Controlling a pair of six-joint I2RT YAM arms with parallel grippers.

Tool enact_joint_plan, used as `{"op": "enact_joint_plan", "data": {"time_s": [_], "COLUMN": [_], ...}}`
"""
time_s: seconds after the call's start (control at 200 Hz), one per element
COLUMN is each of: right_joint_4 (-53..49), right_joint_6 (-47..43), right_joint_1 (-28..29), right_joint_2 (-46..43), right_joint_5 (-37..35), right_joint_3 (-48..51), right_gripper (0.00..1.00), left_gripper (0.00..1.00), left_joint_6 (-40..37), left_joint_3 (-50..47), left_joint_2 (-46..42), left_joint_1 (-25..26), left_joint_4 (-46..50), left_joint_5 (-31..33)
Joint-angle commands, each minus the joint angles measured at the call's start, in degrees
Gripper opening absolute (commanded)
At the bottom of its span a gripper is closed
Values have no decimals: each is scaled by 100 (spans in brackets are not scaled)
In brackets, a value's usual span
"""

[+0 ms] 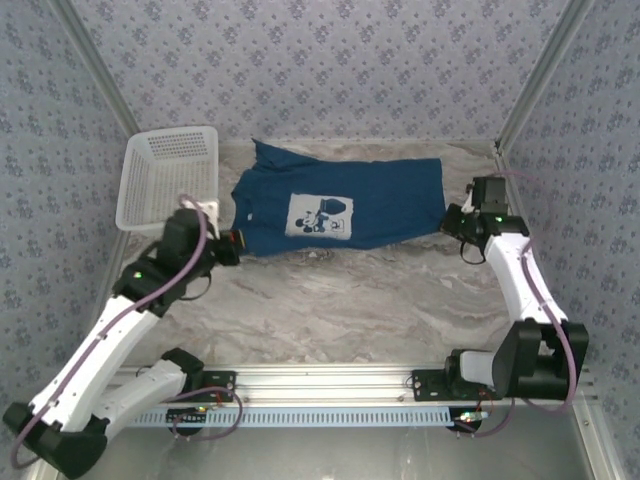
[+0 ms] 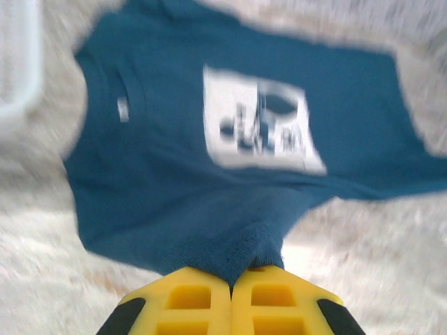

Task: Fold the inside-out t-shirt

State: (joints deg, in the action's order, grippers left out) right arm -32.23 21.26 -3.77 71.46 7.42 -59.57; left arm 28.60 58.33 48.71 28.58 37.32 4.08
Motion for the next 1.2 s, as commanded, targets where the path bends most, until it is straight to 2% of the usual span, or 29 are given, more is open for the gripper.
{"op": "enact_joint_plan", "data": {"time_s": [0.0, 0.115, 0.295, 0.495, 0.71, 0.889, 0.999, 1.124, 1.194], "right_joint_4": [-356, -613, -1068, -1795, -2189, -2078, -1783, -1188, -774], "right_joint_6": [172, 273, 270, -10, -128, -244, -271, -323, -311], "right_joint_1": [-124, -76, -10, -1, -8, -1, -7, 58, 129], "right_joint_2": [-412, -694, -1226, -1604, -1539, -1244, -872, -285, 199], "right_joint_5": [337, 155, 88, -159, -290, -538, -638, -878, -1015], "right_joint_3": [-802, -1752, -2794, -4121, -5091, -5189, -4887, -4151, -3695], "right_gripper": [0, 0, 0, 0, 0, 0, 0, 0, 1], "left_gripper": [0, 0, 0, 0, 0, 0, 0, 0, 0], "left_joint_6": [-327, -595, -927, -1682, -2379, -2919, -3271, -2751, -2531], "left_joint_3": [876, 1817, 3069, 4756, 6746, 7571, 7816, 7809, 7498], "left_joint_2": [-142, -42, -55, 70, 938, 2083, 2884, 3865, 4420], "left_joint_1": [-267, -334, -335, -335, -335, -335, -486, -1417, -1713], "left_joint_4": [-54, 61, 117, 765, 1282, 1287, 1078, 1105, 921], "left_joint_5": [370, 878, 1261, 1728, 2036, 2346, 2507, 1587, 1217]}}
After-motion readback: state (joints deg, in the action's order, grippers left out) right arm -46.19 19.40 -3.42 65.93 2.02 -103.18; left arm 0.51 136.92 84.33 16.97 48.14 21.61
